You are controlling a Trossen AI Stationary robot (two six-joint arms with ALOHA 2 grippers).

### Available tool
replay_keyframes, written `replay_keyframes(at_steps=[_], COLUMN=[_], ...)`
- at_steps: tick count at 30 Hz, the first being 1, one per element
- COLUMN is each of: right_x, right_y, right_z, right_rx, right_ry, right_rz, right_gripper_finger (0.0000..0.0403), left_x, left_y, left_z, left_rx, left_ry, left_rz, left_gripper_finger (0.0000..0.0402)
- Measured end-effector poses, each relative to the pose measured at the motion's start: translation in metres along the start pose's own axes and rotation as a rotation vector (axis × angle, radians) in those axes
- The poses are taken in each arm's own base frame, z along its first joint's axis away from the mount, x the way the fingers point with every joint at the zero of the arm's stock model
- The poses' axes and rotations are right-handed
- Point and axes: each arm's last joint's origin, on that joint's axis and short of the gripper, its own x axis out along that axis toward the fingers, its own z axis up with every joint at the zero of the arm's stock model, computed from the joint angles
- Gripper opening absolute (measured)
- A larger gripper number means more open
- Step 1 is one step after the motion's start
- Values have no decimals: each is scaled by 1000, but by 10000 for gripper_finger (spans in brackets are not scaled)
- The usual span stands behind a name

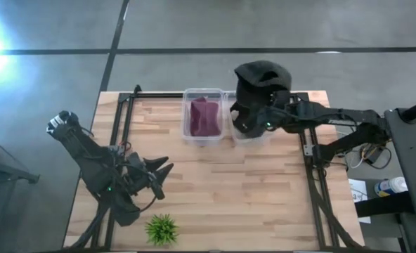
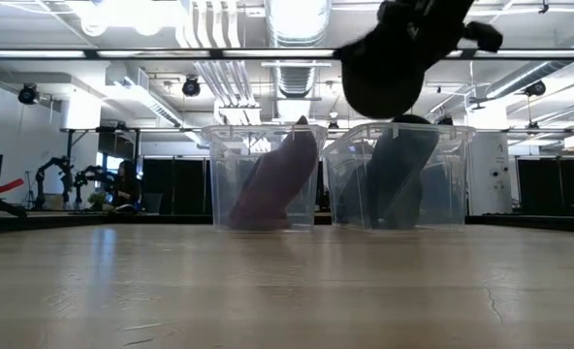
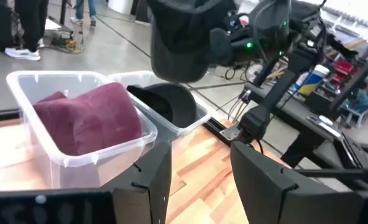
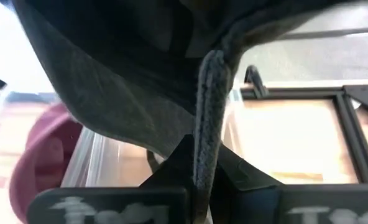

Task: Pick and place caps into container
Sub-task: Put the black cap into the right transparent container

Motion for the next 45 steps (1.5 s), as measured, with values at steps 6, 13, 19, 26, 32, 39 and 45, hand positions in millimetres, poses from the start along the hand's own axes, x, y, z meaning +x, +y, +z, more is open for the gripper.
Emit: replay_keyframes(at_steps=[6,13,19,26,32,39,45], right_x=[28,43,26,39,70,86,84], right_y=[14,31,38,30,41,50,51], right_z=[-8,-15,10,1,-21,-41,-54], right_rx=[-31,-128,-122,-104,-141,-219,-275], right_ry=[61,137,73,191,371,559,667], right_rz=[-75,-102,-51,-165,-226,-251,-264], right_gripper_finger=[12,12,13,13,13,13,13], left_x=[5,7,8,8,8,8,6], left_y=[12,20,20,20,20,18,17], left_z=[-11,-21,-22,-22,-22,-22,-23], left_rx=[-72,-151,-163,-162,-165,-196,-200], left_ry=[19,51,65,62,61,62,78], left_rz=[27,43,44,45,45,36,29], left_gripper_finger=[158,158,158,158,158,158,158])
